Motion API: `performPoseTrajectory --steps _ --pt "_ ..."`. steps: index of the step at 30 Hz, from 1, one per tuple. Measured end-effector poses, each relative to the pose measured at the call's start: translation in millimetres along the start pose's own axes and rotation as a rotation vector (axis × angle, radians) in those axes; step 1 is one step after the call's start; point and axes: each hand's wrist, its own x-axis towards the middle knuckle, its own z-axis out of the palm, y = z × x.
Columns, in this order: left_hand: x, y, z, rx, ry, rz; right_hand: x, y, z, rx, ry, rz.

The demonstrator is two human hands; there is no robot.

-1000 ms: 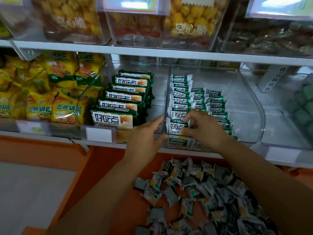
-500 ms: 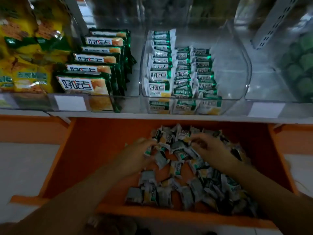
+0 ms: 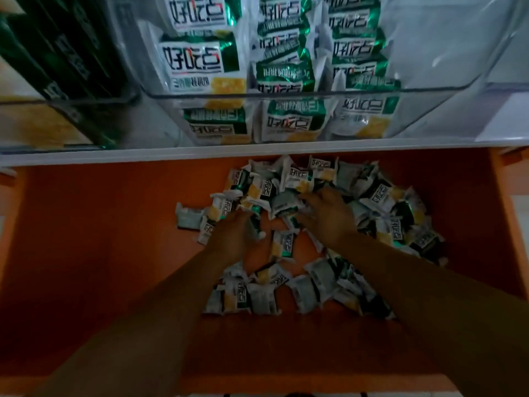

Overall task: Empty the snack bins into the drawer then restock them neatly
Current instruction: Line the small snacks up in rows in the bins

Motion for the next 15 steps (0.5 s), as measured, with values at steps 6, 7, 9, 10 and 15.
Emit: performPoseTrajectory --steps 6,7,9,10,15 --pt "12 -7 16 0.101 0.054 0.002 12 -18 16 -0.306 -0.191 -0.044" --pt "12 -7 16 0.115 0.045 0.003 10 -19 20 -0.347 -0.192 -0.053" --pt "11 -9 18 0.147 0.048 0.001 4 -17 26 -0.400 -0.159 -0.085" --pt "11 -10 19 0.167 0.055 -0.001 1 -16 28 -0.395 -0.141 -0.106" --pt "8 -7 18 0.169 -0.047 -0.053 -2 -13 28 -0.312 -0.206 -0.194"
